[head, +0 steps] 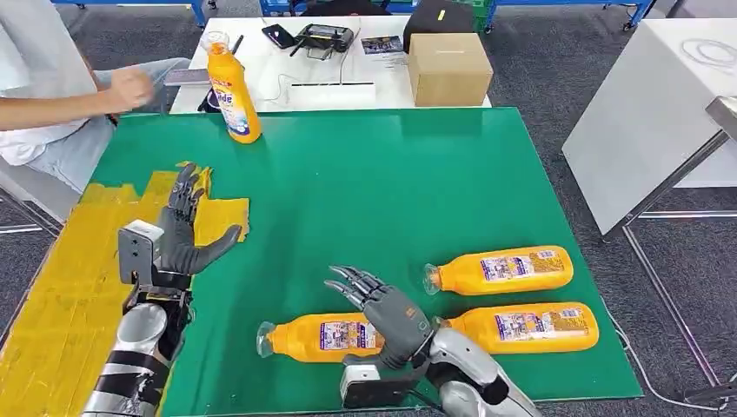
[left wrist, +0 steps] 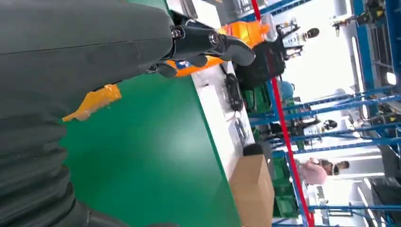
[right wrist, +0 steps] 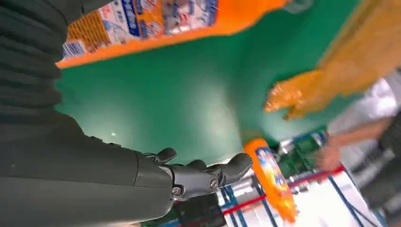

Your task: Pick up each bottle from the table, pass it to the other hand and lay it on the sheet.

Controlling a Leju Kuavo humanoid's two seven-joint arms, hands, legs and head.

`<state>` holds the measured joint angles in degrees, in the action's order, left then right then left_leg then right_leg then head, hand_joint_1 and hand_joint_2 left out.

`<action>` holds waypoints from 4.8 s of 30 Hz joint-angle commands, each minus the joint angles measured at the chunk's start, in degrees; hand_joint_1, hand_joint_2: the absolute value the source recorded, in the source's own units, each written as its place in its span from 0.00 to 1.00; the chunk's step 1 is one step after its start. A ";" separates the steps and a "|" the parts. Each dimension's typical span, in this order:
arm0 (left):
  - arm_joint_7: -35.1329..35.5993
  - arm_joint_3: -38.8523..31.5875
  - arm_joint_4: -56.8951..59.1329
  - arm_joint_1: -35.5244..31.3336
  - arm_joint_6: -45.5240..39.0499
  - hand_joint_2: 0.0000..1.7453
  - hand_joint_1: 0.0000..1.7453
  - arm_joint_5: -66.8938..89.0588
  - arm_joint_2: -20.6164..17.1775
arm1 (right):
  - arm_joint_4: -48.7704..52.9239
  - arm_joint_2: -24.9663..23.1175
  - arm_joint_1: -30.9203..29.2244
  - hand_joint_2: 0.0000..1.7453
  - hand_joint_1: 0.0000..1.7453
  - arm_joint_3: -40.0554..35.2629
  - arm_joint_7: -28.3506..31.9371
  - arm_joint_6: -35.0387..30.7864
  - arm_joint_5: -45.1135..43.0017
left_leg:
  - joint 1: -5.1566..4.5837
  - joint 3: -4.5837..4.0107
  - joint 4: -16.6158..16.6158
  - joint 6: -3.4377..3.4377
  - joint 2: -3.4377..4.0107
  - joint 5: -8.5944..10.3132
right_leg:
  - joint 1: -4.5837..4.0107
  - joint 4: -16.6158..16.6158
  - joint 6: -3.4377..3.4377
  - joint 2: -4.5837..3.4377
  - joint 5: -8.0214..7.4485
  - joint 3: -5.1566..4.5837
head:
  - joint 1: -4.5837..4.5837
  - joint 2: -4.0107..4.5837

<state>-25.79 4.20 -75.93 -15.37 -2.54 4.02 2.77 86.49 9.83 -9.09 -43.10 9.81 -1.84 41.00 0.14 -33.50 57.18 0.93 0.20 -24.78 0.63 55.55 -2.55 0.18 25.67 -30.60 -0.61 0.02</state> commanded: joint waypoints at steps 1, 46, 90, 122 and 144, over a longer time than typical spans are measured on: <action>0.26 1.98 5.00 -3.42 -0.39 1.00 0.00 -0.91 0.64 | -10.51 1.10 -5.26 1.00 0.00 -5.49 -1.16 1.20 0.30 | 0.09 0.17 -0.04 -0.04 -0.04 -0.04 | -0.09 -0.12 0.07 0.02 0.01 0.21 | 0.00 0.00; 0.69 1.12 3.15 -1.75 -0.30 1.00 0.00 -2.55 1.05 | -16.19 0.73 -9.16 1.00 0.00 -7.45 -9.84 -3.35 11.76 | 0.06 0.17 -0.03 -0.03 0.01 -0.06 | -0.07 -0.09 0.07 -0.03 0.02 0.21 | 0.00 0.00; 0.54 3.89 2.53 -2.90 0.65 1.00 0.00 -5.00 1.94 | -44.20 -7.13 -20.71 1.00 0.78 -6.56 -13.13 1.85 13.52 | 0.05 0.24 -0.02 -0.01 -0.03 0.01 | -0.05 -0.06 0.05 0.03 0.00 0.24 | -0.02 0.00; 0.90 3.44 -2.41 0.27 0.24 1.00 0.00 -5.63 1.50 | -33.54 -8.44 -15.49 1.00 1.00 1.38 -14.62 -12.71 11.95 | 0.10 0.44 0.00 -0.05 0.02 -0.04 | -0.10 -0.08 0.09 0.02 0.03 0.47 | 0.00 0.00; 2.98 5.39 -3.18 0.47 4.95 1.00 0.00 -10.76 0.39 | -19.51 -13.90 -5.71 1.00 1.00 17.97 0.34 -30.10 1.95 | 0.03 0.05 0.00 -0.04 -0.07 -0.02 | -0.04 -0.01 0.06 0.04 0.03 0.07 | 0.00 0.00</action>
<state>-24.57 7.06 -80.43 -13.93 -1.71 -3.58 4.79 61.63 -1.44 -16.80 -32.02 4.32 -28.50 49.86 0.15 -33.49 57.19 0.93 0.16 -24.77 0.62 55.56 -2.55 0.20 25.67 -30.58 -0.61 0.02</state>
